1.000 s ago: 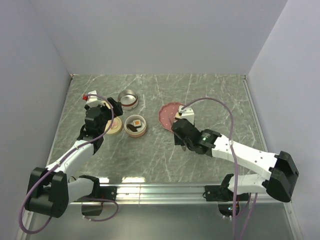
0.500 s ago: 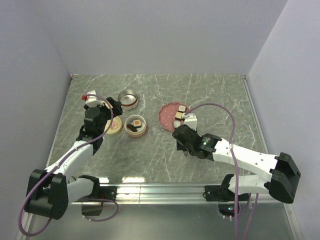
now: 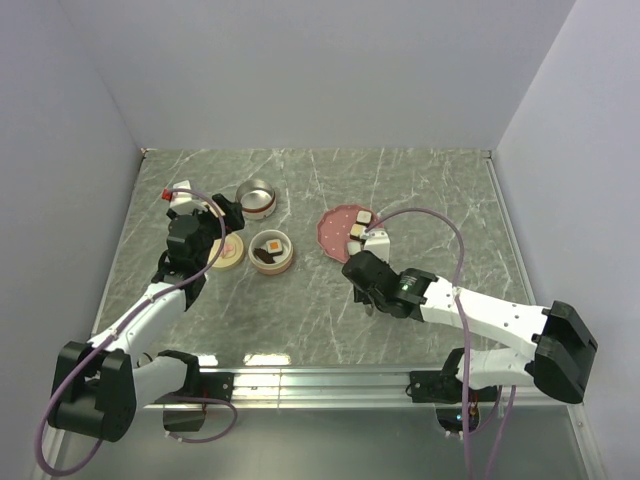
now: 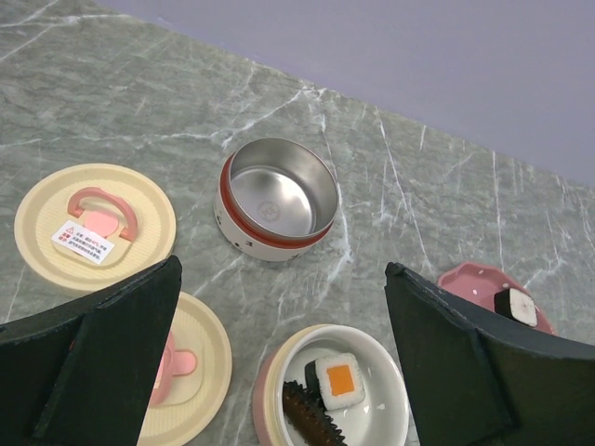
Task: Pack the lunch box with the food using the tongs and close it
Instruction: Pick up the food using the clamp, then place the food into the lunch box
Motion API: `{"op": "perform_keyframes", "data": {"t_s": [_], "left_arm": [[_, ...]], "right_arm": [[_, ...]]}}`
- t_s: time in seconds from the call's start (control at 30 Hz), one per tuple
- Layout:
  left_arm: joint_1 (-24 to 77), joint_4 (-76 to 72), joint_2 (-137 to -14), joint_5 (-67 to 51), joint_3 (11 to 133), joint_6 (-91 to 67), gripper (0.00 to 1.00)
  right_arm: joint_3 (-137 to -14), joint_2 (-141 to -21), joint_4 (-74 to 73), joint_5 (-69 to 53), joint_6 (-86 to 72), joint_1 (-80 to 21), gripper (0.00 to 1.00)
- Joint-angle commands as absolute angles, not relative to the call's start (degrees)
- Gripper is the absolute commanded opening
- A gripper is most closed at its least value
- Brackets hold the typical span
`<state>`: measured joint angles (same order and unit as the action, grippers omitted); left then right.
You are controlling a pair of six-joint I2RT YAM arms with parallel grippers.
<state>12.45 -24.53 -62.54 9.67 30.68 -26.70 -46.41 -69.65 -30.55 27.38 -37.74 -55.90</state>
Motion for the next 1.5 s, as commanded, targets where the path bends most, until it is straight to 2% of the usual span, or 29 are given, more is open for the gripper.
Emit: {"op": "perform_keyframes", "data": {"t_s": [0.0,0.2,0.7,0.93,1.47], "left_arm": [[12.2,-26.0,-60.9,9.1,32.1,-27.2,0.98],[12.1,-26.4,-59.9,9.9,31.6,-27.1,0.98],[12.1,-25.8,-58.4,14.7,30.7,-27.5,0.98],[12.2,-24.6,-60.6,18.1,32.0,-28.7,0.98],[11.8,-25.0,-62.7,21.4,32.2,-29.2,0.98]], "right_arm": [[-47.6,-70.5,-28.6,28.4,-37.9,-56.3,0.37],[-49.1,-69.3,-30.7,30.3,-38.0,-56.3,0.3],[-60.5,-70.5,-30.3,31.7,-29.6,-56.3,0.29],[-68.2,-77.6,-26.4,29.0,-22.7,-55.7,0.29],[-92.6,-101.9,-21.3,16.3,-10.9,-49.9,0.29]]}}
